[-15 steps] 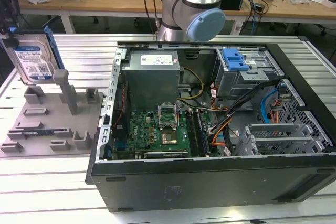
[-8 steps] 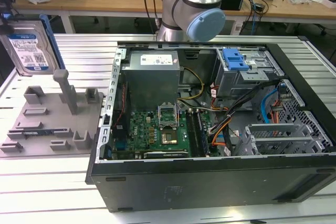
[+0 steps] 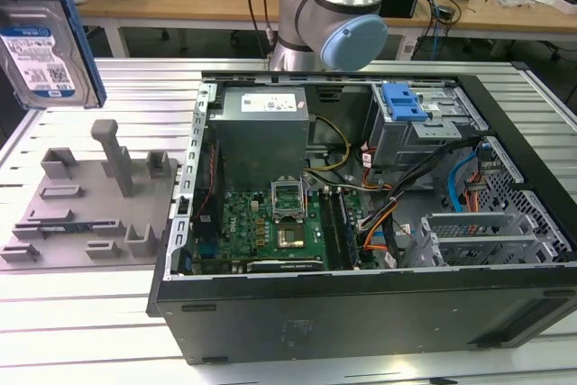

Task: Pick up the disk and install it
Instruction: 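Pick up the disk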

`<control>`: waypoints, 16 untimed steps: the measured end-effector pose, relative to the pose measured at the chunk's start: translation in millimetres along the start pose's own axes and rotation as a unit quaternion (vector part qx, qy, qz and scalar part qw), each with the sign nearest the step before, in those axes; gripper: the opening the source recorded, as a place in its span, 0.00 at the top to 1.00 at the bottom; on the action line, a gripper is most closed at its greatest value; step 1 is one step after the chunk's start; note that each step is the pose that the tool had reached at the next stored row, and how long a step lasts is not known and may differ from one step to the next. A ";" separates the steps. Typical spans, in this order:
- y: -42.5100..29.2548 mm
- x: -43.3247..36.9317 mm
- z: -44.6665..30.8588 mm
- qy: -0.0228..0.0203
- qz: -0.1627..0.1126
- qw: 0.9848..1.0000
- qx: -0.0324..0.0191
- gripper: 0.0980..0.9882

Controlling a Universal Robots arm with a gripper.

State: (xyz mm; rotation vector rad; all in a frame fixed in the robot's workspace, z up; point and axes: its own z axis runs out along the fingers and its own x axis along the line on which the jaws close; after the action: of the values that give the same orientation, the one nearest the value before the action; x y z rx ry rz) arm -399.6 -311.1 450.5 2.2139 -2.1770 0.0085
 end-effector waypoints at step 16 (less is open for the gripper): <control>-2.3 1.6 -37.0 0.000 0.000 1.000 0.000 0.70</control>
State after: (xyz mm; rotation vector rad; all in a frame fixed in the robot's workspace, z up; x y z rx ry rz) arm -396.5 -311.6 487.5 2.2140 -2.1770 0.0084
